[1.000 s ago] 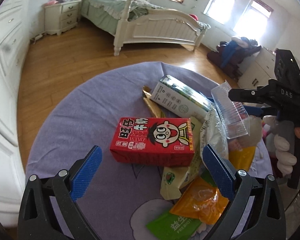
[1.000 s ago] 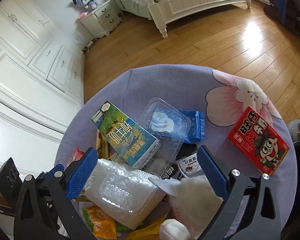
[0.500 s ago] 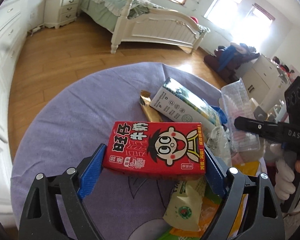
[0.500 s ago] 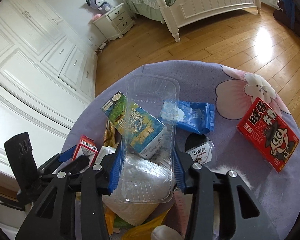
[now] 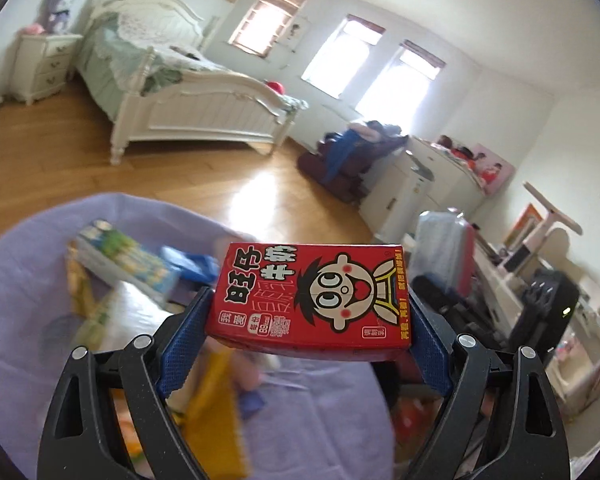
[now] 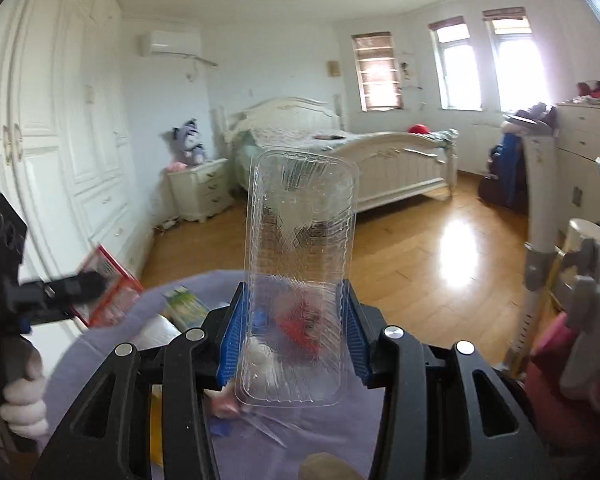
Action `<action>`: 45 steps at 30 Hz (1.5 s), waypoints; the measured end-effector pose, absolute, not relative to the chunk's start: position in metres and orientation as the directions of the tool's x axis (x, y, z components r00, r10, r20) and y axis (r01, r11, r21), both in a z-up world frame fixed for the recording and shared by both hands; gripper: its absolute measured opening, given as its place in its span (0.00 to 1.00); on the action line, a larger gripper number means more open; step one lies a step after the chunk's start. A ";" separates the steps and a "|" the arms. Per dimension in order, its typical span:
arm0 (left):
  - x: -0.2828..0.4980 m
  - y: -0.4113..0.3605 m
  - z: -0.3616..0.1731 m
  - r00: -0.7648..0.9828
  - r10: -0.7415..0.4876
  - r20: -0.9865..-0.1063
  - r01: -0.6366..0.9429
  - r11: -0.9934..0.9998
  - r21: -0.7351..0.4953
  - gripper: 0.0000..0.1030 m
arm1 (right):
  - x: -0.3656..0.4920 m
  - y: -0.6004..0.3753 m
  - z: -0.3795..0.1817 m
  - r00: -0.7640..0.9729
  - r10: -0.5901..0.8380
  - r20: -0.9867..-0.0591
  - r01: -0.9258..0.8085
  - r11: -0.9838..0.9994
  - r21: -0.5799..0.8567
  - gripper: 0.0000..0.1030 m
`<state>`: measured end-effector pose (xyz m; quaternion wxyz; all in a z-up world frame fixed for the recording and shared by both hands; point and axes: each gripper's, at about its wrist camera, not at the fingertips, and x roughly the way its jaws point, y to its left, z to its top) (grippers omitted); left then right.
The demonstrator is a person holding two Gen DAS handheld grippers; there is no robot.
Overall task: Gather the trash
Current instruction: 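Carry both items over the black bin and open both tools to drop them, then grasp the foil packet with the right tool while the left grasps the beige snack bag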
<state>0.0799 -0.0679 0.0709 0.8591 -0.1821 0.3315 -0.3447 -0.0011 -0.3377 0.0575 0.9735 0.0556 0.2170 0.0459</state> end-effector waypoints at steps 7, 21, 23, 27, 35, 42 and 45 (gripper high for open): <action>0.074 -0.230 0.018 0.291 -0.822 -0.489 0.561 0.561 -0.609 0.85 | -0.035 -0.439 -0.034 0.803 -0.092 -0.589 0.180 0.979 0.092 0.42; 0.088 -0.363 -0.063 0.172 -0.730 -0.662 0.654 0.587 -0.477 0.85 | -0.034 -0.488 -0.109 0.708 -0.123 -0.696 0.291 0.948 0.129 0.48; 0.090 -0.369 -0.067 0.175 -0.722 -0.669 0.662 0.590 -0.463 0.85 | -0.034 -0.488 -0.111 0.703 -0.125 -0.700 0.295 0.947 0.127 0.52; 0.091 -0.371 -0.064 0.195 -0.699 -0.688 0.682 0.601 -0.417 0.86 | -0.034 -0.491 -0.111 0.703 -0.127 -0.700 0.304 0.943 0.133 0.77; 0.077 -0.318 -0.025 0.293 -0.728 -0.620 0.669 0.620 -0.411 0.86 | -0.047 -0.479 -0.097 0.732 -0.129 -0.669 0.296 0.944 0.142 0.77; 0.045 -0.214 0.017 0.549 -0.645 -0.532 0.572 0.754 -0.323 0.91 | -0.041 -0.444 -0.061 0.795 -0.059 -0.604 0.189 0.970 0.153 0.77; 0.039 -0.161 0.024 0.652 -0.549 -0.523 0.476 0.833 -0.282 0.91 | -0.031 -0.422 -0.044 0.811 -0.013 -0.585 0.119 0.982 0.144 0.77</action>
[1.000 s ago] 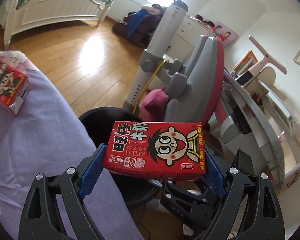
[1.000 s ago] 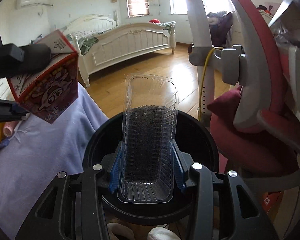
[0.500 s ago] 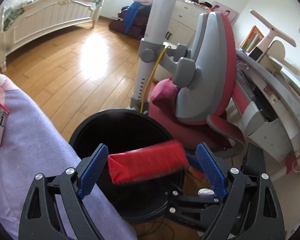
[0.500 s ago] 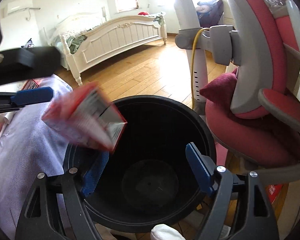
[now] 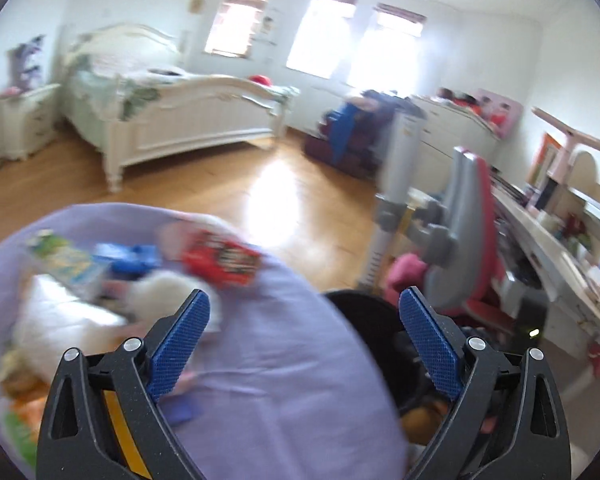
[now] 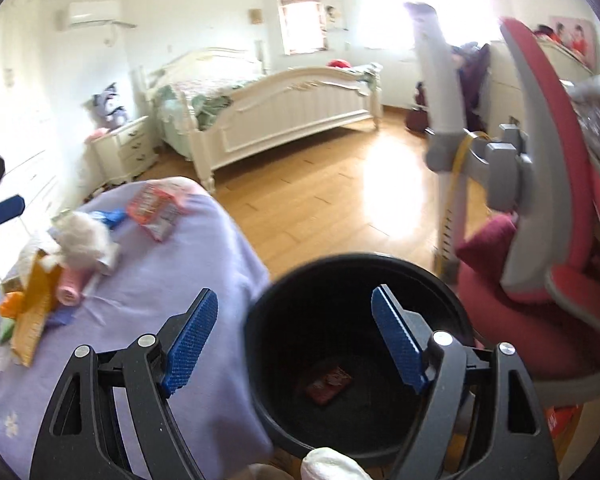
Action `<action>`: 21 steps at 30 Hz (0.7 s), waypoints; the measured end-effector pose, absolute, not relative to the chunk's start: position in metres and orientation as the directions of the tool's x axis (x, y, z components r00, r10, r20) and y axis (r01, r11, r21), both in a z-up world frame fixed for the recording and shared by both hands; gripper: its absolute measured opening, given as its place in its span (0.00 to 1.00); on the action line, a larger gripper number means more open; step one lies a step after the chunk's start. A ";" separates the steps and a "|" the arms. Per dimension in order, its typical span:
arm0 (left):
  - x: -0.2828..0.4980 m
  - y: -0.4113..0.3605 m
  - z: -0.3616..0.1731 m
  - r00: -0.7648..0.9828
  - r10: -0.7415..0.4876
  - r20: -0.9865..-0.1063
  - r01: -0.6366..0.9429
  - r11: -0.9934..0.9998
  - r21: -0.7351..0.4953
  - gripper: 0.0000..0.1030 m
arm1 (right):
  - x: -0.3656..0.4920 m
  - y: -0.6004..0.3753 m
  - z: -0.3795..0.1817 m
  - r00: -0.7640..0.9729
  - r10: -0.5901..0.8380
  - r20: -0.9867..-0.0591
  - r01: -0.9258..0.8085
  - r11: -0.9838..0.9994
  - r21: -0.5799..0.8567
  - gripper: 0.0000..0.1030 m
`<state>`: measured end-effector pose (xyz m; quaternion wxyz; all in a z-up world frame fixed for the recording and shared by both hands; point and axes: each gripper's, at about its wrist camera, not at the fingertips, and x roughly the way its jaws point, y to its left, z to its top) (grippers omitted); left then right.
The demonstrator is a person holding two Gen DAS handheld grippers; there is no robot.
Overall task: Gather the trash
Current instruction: 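Grasp the foil packet with the right tool while the left grasps the beige snack bag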
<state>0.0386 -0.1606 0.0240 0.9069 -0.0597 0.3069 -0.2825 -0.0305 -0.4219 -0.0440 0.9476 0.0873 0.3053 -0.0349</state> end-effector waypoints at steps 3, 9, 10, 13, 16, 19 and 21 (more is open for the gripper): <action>0.041 -0.107 0.026 0.705 -0.467 -0.534 0.382 0.884 -0.269 0.91 | -0.018 -0.393 -0.024 0.821 0.040 -0.569 0.045 0.990 0.135 0.77; 0.066 -0.009 0.005 0.703 -0.347 -0.621 0.246 0.938 -0.246 0.87 | 0.009 -0.326 0.009 0.806 0.212 -0.552 -0.168 0.977 0.131 0.77; 0.071 0.004 0.000 0.689 -0.345 -0.637 0.243 0.938 -0.246 0.85 | 0.015 -0.313 0.014 0.795 0.249 -0.554 -0.213 0.968 0.130 0.77; 0.084 0.032 -0.017 0.629 -0.394 -0.670 0.284 0.919 -0.274 0.85 | 0.031 -0.273 0.023 0.728 0.382 -0.569 -0.367 0.919 0.147 0.79; 0.095 0.043 -0.028 0.604 -0.396 -0.692 0.326 0.915 -0.239 0.85 | 0.052 -0.230 0.025 0.625 0.477 -0.619 -0.513 0.848 0.136 0.94; 0.101 0.048 -0.038 0.585 -0.409 -0.700 0.351 0.906 -0.236 0.85 | 0.070 -0.190 0.020 0.596 0.459 -0.659 -0.585 0.810 0.035 0.94; 0.104 0.052 -0.043 0.579 -0.394 -0.714 0.350 0.911 -0.220 0.85 | 0.087 -0.171 0.014 0.557 0.446 -0.701 -0.617 0.787 0.010 0.94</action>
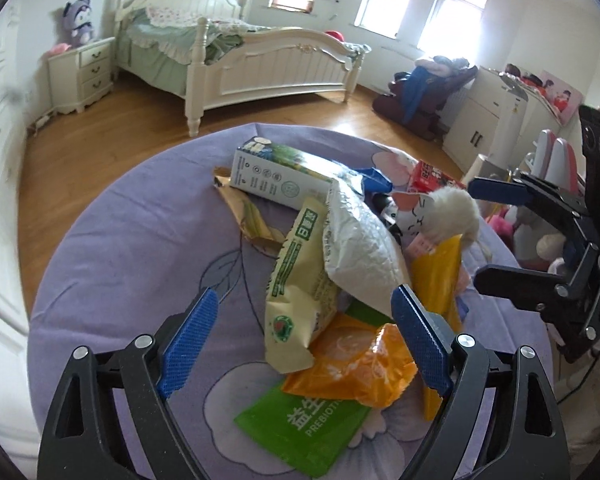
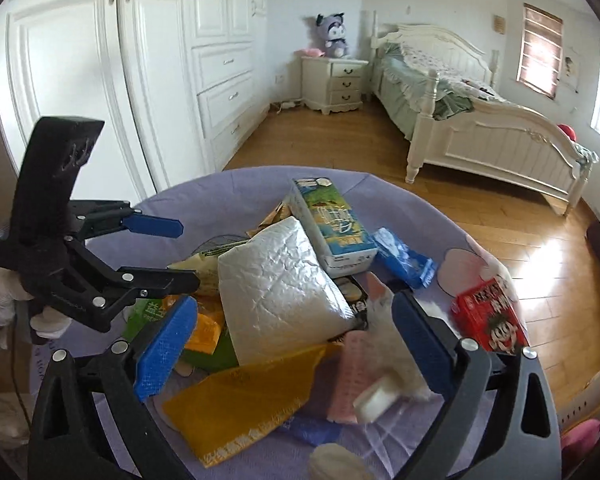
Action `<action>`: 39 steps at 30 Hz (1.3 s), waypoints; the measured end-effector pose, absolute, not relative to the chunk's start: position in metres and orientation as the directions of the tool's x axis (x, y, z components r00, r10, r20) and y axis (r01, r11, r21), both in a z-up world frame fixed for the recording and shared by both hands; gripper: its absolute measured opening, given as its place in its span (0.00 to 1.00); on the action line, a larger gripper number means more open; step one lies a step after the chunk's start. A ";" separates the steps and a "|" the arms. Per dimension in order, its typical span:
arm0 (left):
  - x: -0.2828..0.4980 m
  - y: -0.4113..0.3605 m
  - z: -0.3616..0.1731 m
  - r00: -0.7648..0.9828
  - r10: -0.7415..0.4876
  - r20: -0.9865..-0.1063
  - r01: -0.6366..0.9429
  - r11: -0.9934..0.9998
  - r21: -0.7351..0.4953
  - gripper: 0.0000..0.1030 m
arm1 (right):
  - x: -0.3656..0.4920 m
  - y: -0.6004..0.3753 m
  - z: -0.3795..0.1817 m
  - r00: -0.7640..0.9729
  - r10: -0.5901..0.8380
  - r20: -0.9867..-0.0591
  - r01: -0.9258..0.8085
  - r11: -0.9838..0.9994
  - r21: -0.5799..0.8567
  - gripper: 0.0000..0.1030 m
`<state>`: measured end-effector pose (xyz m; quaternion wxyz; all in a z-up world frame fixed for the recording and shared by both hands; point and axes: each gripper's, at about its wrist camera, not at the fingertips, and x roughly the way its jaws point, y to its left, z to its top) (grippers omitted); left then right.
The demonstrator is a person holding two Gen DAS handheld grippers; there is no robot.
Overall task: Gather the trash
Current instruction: 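Grasp the foil packet with the right tool while the left grasps the beige snack bag, then move both tools over the bin and release the foil packet and snack bag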
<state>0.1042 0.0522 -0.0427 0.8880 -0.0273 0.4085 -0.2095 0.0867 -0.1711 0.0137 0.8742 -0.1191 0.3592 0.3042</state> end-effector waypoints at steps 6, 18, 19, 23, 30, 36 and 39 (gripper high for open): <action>0.100 0.062 -0.052 0.572 -0.380 -0.727 0.347 0.915 -0.205 0.85 | 0.116 -0.129 -0.006 0.473 0.417 -0.776 -0.676 0.737 -0.016 0.94; 0.116 0.038 -0.050 0.556 -0.377 -0.741 0.415 0.898 -0.145 0.85 | 0.121 -0.143 -0.004 0.464 0.493 -0.736 -0.622 0.773 0.126 0.54; 0.120 0.033 -0.050 0.551 -0.373 -0.747 0.418 0.897 -0.140 0.85 | 0.118 -0.149 0.000 0.475 0.519 -0.711 -0.603 0.780 0.166 0.54; 0.135 0.015 -0.051 0.514 -0.378 -0.770 0.438 0.888 -0.143 0.74 | 0.107 -0.176 0.018 0.539 0.577 -0.613 -0.544 0.794 0.270 0.54; 0.144 0.002 -0.067 0.482 -0.314 -0.818 0.413 0.905 -0.104 0.34 | 0.089 -0.205 0.028 0.593 0.582 -0.557 -0.482 0.810 0.333 0.54; 0.123 0.014 -0.043 0.549 -0.356 -0.756 0.348 0.920 -0.180 0.32 | 0.070 -0.233 0.031 0.633 0.584 -0.508 -0.445 0.812 0.379 0.54; 0.105 0.009 -0.018 0.600 -0.403 -0.691 0.353 0.909 -0.224 0.32 | 0.058 -0.249 0.032 0.665 0.573 -0.479 -0.425 0.818 0.388 0.54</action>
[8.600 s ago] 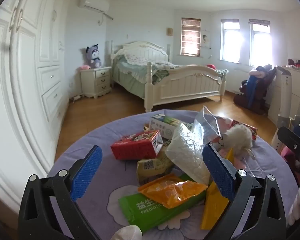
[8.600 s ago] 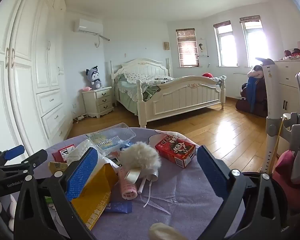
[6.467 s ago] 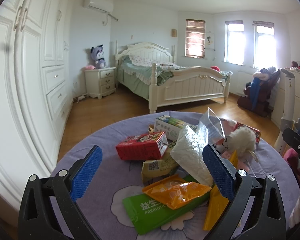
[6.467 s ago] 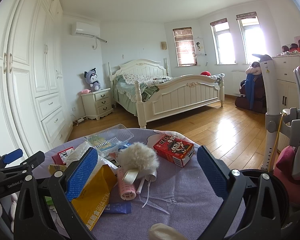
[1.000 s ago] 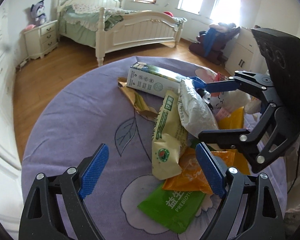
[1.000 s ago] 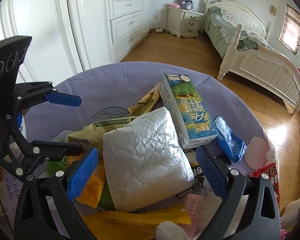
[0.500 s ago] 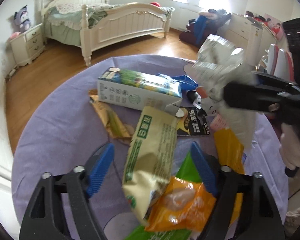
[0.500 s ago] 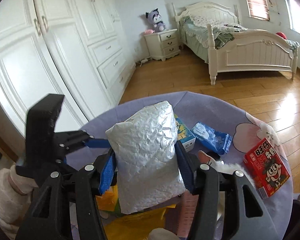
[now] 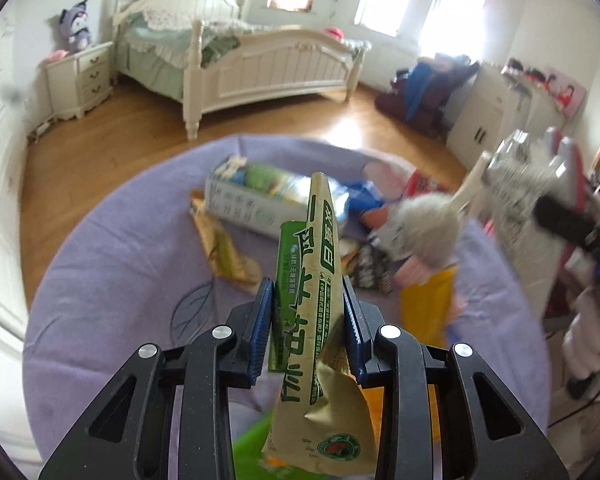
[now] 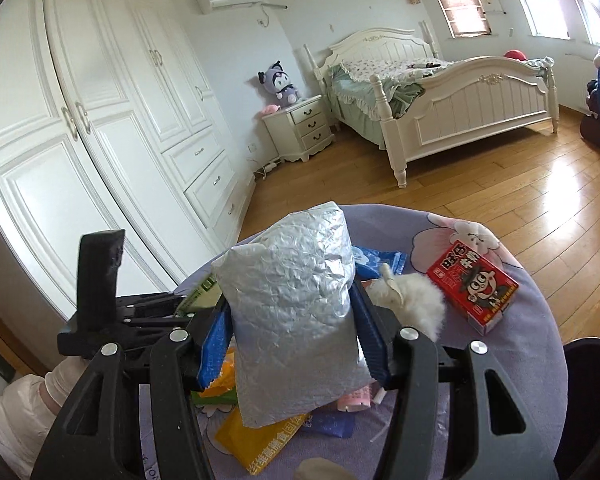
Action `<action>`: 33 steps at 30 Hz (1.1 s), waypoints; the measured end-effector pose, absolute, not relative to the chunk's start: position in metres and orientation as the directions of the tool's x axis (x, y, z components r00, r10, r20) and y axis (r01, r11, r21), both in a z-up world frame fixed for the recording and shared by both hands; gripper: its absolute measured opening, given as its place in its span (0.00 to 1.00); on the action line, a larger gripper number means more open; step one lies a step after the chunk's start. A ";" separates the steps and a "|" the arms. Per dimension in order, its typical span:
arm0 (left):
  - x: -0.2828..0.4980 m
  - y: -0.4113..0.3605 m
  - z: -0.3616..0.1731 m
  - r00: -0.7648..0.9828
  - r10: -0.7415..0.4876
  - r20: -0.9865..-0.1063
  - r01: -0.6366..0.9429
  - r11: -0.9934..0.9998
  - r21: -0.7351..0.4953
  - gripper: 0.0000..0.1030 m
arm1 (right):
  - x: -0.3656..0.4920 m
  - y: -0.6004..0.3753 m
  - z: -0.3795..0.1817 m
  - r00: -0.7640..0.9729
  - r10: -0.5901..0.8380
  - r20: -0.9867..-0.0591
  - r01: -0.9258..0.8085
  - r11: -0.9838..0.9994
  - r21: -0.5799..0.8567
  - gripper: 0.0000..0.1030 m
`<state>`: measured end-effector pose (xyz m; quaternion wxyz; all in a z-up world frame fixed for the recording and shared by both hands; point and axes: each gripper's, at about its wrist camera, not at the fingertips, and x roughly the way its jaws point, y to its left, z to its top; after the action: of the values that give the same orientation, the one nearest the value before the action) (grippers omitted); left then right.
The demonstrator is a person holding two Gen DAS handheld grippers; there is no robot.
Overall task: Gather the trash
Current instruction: 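Move both tools over the bin and release the foil packet and snack bag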
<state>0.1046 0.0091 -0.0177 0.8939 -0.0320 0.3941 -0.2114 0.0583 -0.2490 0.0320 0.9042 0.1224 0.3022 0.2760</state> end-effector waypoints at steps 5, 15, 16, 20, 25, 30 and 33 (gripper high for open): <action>0.089 -0.031 0.013 0.595 -0.522 -0.611 0.424 0.850 -0.313 0.32 | 0.037 -0.286 0.027 0.734 0.507 -0.452 -0.335 0.850 0.407 0.54; 0.087 -0.190 0.006 0.418 -0.700 -0.579 0.575 0.698 -0.427 0.32 | -0.004 -0.364 -0.005 0.838 0.090 -0.538 -0.016 0.990 0.141 0.54; 0.088 -0.205 0.002 0.394 -0.709 -0.585 0.584 0.685 -0.436 0.32 | -0.006 -0.372 -0.009 0.836 0.070 -0.544 0.006 0.991 0.136 0.54; 0.088 -0.253 -0.020 0.323 -0.729 -0.603 0.603 0.650 -0.463 0.32 | -0.012 -0.402 -0.032 0.816 -0.011 -0.577 0.085 0.991 0.100 0.54; 0.094 -0.299 -0.054 0.246 -0.737 -0.629 0.586 0.630 -0.510 0.32 | -0.009 -0.434 -0.062 0.777 -0.068 -0.626 0.150 0.985 0.080 0.54; 0.097 -0.326 -0.070 0.228 -0.718 -0.658 0.593 0.638 -0.491 0.32 | -0.013 -0.460 -0.088 0.752 -0.078 -0.655 0.191 0.976 0.103 0.54; 0.100 -0.338 -0.071 0.216 -0.713 -0.667 0.600 0.636 -0.486 0.32 | -0.011 -0.467 -0.096 0.741 -0.076 -0.667 0.208 0.971 0.120 0.54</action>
<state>0.1004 -0.3383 -0.0714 0.7772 -0.0611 0.4623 -0.4225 -0.0109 -0.4669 -0.0955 0.9284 0.0936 0.3515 -0.0766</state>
